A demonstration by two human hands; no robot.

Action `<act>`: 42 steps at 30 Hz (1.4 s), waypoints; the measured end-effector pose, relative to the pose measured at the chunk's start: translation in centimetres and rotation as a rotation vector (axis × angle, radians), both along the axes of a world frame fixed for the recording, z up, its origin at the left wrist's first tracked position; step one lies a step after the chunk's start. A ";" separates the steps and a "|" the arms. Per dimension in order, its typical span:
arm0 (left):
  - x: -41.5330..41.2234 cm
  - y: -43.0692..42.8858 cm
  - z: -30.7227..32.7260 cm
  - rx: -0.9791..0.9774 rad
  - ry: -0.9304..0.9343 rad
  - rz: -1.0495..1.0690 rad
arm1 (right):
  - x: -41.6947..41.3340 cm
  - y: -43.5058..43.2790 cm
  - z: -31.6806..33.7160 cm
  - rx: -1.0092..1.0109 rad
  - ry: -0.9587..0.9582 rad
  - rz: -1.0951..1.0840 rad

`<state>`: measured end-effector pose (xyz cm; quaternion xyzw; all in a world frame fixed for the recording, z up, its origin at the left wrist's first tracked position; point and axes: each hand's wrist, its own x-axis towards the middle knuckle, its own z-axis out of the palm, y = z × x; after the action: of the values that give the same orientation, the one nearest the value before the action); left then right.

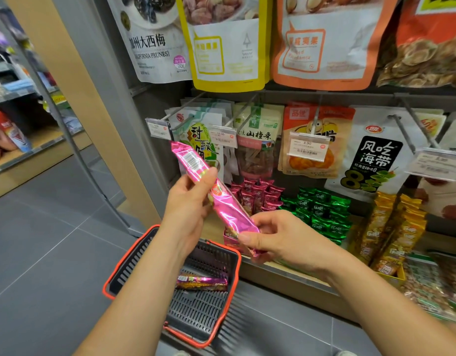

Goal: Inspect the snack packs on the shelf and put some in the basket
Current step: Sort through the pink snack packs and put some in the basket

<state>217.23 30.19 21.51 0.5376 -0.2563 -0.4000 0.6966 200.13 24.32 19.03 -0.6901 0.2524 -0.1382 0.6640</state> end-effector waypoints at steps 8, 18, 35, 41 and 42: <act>-0.7 0.3 -1.2 0.074 -0.027 -0.216 | 0.7 0.3 -0.4 -0.086 -0.071 -0.301; 0.5 2.8 -1.5 0.401 -0.661 -0.616 | -2.2 -2.7 1.7 0.152 0.020 -0.136; 0.7 3.7 -2.1 0.401 -0.641 -0.506 | -1.9 -3.7 0.9 0.238 -0.233 -0.684; 1.9 4.4 -0.9 0.257 -0.572 -0.304 | -2.0 -4.0 0.9 0.351 -0.286 -0.762; 1.9 4.4 -0.8 0.216 -0.544 -0.238 | -2.0 -4.0 1.0 0.386 -0.291 -0.773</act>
<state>219.16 34.61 20.70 0.6620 -0.4505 -0.3453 0.4894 198.17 20.34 19.99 -0.3823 0.4168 -0.4218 0.7087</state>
